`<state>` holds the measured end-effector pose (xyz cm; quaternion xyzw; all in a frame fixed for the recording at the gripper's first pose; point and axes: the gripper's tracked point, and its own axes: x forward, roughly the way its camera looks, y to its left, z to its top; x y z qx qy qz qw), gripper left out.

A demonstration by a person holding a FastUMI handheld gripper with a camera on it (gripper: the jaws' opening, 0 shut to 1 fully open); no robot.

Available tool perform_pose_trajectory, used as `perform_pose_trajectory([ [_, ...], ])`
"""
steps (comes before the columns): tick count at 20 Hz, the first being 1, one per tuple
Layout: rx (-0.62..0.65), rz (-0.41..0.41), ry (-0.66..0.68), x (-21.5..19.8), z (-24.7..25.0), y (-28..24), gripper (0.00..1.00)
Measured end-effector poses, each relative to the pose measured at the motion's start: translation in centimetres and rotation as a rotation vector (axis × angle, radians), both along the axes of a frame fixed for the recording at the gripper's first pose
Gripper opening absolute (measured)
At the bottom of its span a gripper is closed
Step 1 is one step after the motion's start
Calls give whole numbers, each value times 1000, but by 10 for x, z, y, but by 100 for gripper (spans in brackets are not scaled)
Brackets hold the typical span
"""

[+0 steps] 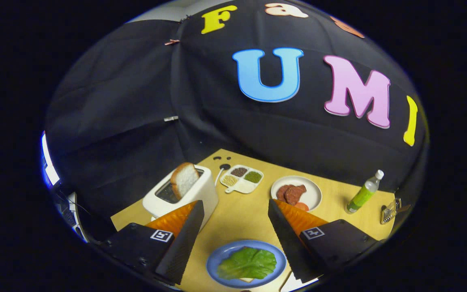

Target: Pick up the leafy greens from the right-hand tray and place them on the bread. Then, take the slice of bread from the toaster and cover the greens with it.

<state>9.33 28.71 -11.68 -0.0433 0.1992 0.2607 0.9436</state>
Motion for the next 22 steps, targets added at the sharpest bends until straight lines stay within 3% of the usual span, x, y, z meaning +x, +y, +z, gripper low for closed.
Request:
perform_pose_trajectory([
  [11, 13, 145, 23, -3, -14, 124, 99],
  [22, 39, 51, 119, 42, -82, 179, 98],
])
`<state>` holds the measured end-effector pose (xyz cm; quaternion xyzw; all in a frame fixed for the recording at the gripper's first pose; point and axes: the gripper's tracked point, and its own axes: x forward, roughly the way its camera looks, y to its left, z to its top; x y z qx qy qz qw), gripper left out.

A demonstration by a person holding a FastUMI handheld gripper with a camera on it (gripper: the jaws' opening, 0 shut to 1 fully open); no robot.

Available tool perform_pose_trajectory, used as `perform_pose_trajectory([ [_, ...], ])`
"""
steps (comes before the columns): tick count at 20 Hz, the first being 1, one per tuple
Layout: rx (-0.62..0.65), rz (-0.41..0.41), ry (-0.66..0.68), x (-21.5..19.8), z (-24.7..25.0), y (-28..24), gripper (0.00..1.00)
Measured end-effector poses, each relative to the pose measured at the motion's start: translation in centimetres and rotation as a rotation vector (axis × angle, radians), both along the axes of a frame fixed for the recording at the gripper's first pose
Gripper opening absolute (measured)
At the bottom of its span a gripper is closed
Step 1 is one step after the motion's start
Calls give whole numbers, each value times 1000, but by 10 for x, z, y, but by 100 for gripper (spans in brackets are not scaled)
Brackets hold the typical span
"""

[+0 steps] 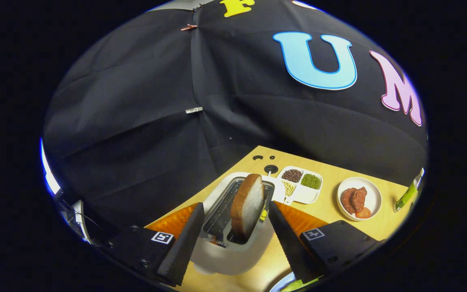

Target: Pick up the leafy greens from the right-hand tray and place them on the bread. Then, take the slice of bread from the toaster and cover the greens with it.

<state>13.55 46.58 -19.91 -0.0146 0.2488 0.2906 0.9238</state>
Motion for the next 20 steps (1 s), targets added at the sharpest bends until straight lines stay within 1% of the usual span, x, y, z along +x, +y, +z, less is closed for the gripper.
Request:
perform_pose_trajectory([
  [2, -16, -25, 15, 8, -14, -3, 98],
  [4, -15, -52, -18, 20, -13, -3, 99],
  [6, -17, -71, -8, 22, -15, -4, 97],
  [8, -10, -74, -14, 22, -12, -2, 76],
  [9, -12, -74, -5, 21, -15, -2, 72],
  [10, -12, -75, -10, 21, -14, -3, 63],
  [11, -11, -71, -3, 20, -13, -1, 60],
  [14, -5, -57, 43, 14, -19, 0, 36],
  [16, -20, -63, 45, 18, -19, -6, 21],
  [18, -25, -53, 79, 18, -22, -8, 19],
  [20, -18, -31, 100, 17, -21, -8, 14],
])
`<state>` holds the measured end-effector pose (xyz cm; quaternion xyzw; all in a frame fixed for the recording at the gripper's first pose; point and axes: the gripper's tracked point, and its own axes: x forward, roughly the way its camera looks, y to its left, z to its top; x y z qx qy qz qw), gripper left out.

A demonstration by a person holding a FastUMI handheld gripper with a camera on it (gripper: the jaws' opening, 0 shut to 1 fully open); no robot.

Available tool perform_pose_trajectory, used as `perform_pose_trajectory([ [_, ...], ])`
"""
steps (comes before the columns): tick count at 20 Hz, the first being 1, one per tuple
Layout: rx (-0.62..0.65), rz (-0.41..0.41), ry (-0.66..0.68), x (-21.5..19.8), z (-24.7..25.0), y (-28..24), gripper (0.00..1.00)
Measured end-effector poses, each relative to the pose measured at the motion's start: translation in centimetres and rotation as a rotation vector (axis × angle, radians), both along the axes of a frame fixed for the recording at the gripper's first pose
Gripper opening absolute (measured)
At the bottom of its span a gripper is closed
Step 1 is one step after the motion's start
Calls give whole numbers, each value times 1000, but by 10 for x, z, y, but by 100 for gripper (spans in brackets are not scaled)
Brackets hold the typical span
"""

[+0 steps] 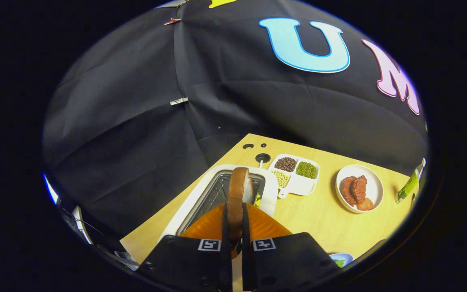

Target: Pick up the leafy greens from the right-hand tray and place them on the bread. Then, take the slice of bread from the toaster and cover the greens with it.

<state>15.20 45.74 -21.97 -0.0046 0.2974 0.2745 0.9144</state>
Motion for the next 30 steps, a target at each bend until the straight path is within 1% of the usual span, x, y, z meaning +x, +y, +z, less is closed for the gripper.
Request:
perform_pose_trajectory([
  [4, 17, 17, -21, -3, 18, -2, 14],
  [8, 47, 11, -53, 1, 45, -8, 14],
  [12, 58, -5, -49, 7, 67, -20, 14],
  [18, 58, -1, -127, 7, 111, -43, 14],
  [21, 46, -7, -157, 5, 131, -66, 14],
  [23, 34, -25, -178, 5, 144, -89, 14],
  [30, 88, -101, -148, -10, 162, -167, 14],
])
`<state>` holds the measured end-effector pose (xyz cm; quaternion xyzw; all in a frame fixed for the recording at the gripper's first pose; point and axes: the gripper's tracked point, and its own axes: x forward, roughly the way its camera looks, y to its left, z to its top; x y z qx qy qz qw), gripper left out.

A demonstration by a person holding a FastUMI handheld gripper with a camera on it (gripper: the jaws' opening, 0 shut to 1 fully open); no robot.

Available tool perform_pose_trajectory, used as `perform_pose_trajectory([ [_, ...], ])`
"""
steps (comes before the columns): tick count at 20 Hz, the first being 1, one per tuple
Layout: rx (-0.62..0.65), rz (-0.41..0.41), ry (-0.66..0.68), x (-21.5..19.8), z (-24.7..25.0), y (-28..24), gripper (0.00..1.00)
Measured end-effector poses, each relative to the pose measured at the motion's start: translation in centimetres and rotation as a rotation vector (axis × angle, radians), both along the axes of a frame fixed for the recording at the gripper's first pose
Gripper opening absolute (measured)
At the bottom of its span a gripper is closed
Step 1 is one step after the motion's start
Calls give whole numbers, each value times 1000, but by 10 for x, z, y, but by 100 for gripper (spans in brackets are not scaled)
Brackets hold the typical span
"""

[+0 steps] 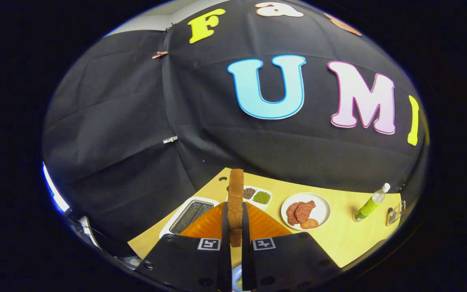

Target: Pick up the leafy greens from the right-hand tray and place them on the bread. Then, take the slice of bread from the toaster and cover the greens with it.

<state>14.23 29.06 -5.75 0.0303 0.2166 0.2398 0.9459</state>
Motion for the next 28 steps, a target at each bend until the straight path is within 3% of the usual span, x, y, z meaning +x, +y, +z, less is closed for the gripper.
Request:
perform_pose_trajectory([
  [8, 53, -25, 151, -39, -53, -62, 14],
  [19, 113, -12, 378, -85, -169, -65, 14],
  [28, 139, -49, 481, -86, -233, -77, 14],
])
